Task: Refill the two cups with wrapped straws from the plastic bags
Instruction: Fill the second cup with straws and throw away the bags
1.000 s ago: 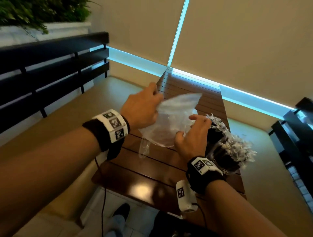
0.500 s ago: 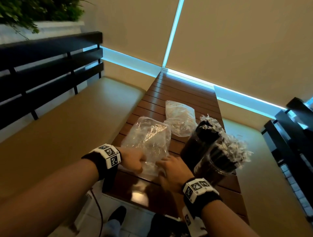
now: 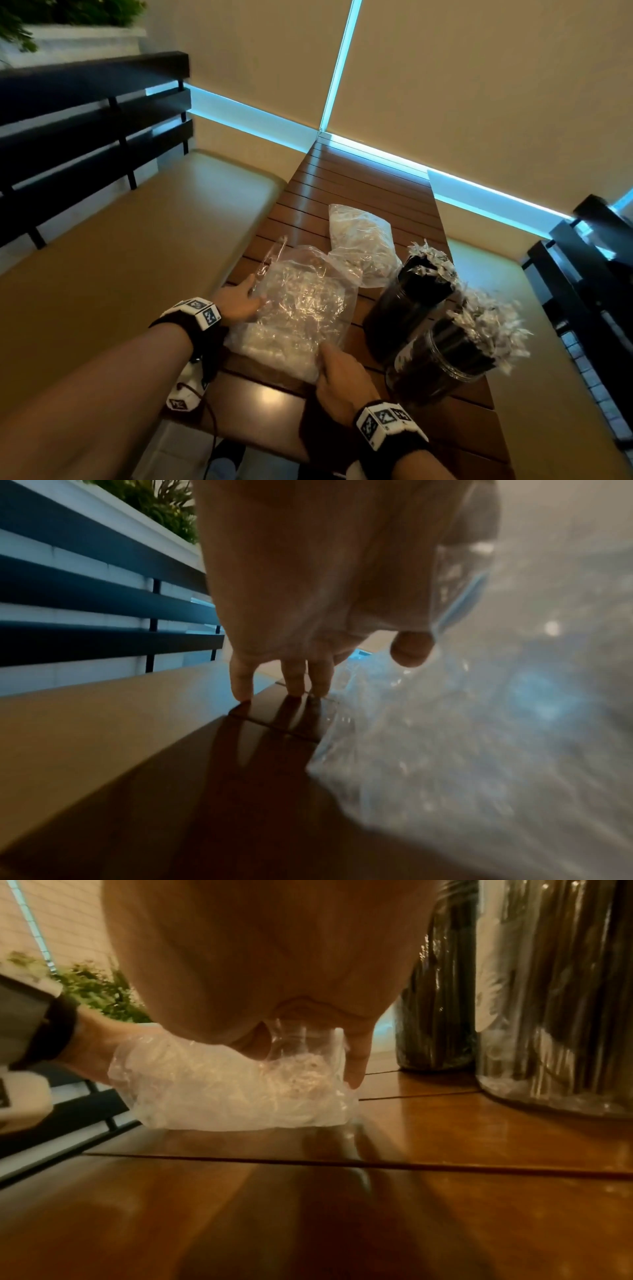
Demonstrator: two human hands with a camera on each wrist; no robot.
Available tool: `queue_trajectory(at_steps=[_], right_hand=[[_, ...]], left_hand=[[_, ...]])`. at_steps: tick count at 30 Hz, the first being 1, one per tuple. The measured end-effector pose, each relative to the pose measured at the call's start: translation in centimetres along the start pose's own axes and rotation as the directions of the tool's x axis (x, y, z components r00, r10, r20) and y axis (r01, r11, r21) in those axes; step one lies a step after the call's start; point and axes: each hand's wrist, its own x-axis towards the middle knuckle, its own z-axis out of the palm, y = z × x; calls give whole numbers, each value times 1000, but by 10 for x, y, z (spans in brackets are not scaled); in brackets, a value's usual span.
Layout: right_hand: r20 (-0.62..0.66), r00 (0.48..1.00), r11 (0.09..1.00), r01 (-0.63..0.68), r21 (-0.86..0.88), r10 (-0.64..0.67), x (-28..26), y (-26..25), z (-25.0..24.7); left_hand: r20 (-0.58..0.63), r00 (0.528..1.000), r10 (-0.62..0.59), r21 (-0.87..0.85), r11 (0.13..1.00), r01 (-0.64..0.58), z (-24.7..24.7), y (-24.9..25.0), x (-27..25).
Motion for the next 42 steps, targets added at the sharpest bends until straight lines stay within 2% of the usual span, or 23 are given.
queue_trajectory(at_steps=[3, 5, 7, 10, 13, 15, 17, 18, 19, 20, 22, 23, 26, 30, 34, 37, 39, 42], right_hand=[[24, 999, 999, -40, 17, 40, 3, 4, 2], [58, 998, 1000, -20, -4, 20, 3, 5, 3], [99, 995, 996, 24, -86, -16, 2, 5, 4], [119, 991, 979, 83, -184, -62, 1, 5, 5], [115, 992, 972, 84, -218, -60, 1, 3, 9], [107, 993, 971, 75, -228, -51, 1, 2, 10], [94, 994, 970, 69, -235, -48, 3, 2, 12], [82, 995, 972, 68, -226, -51, 4, 2, 13], [64, 996, 977, 67, -201, -55, 4, 2, 14], [34, 998, 985, 64, -162, -59, 4, 2, 15], [-47, 995, 992, 83, -90, -87, 3, 2, 13], [-72, 990, 989, 114, -100, -121, 3, 2, 13], [-42, 979, 963, 189, -193, -201, 5, 3, 13], [53, 993, 965, 112, -236, -103, 6, 9, 17], [85, 996, 984, 32, -174, -17, 11, 10, 19], [170, 983, 992, -54, -110, 73, 19, 8, 13], [199, 974, 994, -95, -50, 103, 22, 5, 9], [170, 978, 992, -112, -56, 120, 28, 5, 10]], left_hand=[[-128, 983, 130, 228, 969, -99, 0, -4, 3], [-131, 974, 185, 416, 902, -115, -5, -3, -3], [-131, 968, 213, 497, 859, -122, -6, -1, -7], [-181, 967, 178, 398, 913, -94, 2, 0, -11], [-275, 950, 151, 238, 968, -85, 3, 4, -19], [-399, 911, 104, 92, 993, -73, -8, 14, -25], [-489, 859, 153, -30, 981, -192, -18, 29, -31], [-445, 864, 234, -25, 961, -274, -21, 36, -34], [-330, 884, 331, 12, 938, -346, -20, 43, -38], [-160, 904, 396, 67, 918, -391, -15, 51, -45], [159, 910, 382, 208, 888, -409, 1, 64, -57], [247, 903, 351, 250, 877, -410, 10, 66, -60], [368, 892, 263, 248, 896, -367, 25, 71, -65], [459, 858, 229, 109, 944, -311, 16, 77, -71], [449, 856, 256, 282, 869, -408, 16, 66, -75], [393, 850, 350, 293, 829, -477, 27, 52, -73], [329, 879, 346, 273, 856, -439, 32, 49, -71], [282, 921, 268, 286, 893, -347, 40, 54, -66]])
